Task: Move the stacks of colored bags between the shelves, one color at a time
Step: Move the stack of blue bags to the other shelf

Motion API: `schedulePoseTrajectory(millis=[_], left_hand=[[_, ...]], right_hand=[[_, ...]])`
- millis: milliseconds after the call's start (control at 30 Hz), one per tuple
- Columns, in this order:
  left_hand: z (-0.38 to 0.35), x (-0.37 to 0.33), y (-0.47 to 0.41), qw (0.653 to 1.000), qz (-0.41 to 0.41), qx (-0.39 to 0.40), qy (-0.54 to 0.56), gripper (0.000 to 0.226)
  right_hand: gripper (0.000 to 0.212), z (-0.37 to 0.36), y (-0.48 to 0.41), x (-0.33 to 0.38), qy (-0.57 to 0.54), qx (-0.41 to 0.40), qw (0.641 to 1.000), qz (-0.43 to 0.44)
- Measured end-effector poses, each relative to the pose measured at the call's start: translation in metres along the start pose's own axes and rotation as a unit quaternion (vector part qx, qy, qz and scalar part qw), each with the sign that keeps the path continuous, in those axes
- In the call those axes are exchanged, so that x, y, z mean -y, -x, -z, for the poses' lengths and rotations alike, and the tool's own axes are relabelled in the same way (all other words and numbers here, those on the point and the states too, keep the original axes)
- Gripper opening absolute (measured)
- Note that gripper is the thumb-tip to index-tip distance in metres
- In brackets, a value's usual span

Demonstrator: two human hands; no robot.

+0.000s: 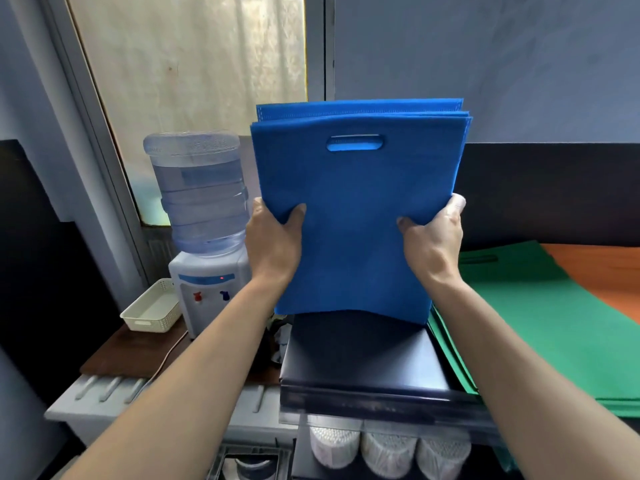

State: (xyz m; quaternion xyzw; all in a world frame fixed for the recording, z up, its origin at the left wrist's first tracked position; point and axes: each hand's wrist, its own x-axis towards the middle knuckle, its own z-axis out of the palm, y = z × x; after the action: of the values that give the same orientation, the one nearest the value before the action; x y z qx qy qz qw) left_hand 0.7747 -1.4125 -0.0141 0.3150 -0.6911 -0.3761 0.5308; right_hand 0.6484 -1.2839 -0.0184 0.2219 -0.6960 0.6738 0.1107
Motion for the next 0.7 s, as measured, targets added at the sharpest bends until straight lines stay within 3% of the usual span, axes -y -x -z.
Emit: schedulePoseTrajectory(millis=[233, 467, 600, 700], left_hand=[[-0.006, 0.012, 0.010, 0.998, -0.042, 0.021, -0.030, 0.029], [-0.008, 0.007, 0.008, 0.998, -0.055, 0.018, -0.003, 0.025], [-0.009, 0.015, 0.007, 0.999, -0.032, 0.034, 0.021, 0.031], [-0.012, 0.030, 0.017, 0.999, -0.021, 0.040, -0.004, 0.026]], right_hand=[[0.063, -0.007, 0.013, -0.011, 0.040, 0.000, 0.999, 0.033], [0.057, -0.012, 0.013, -0.006, -0.013, -0.018, 0.997, 0.072], [0.069, -0.008, 0.003, -0.014, 0.025, 0.005, 1.000, 0.012], [0.059, -0.004, 0.008, -0.026, 0.038, 0.031, 0.999, -0.007]])
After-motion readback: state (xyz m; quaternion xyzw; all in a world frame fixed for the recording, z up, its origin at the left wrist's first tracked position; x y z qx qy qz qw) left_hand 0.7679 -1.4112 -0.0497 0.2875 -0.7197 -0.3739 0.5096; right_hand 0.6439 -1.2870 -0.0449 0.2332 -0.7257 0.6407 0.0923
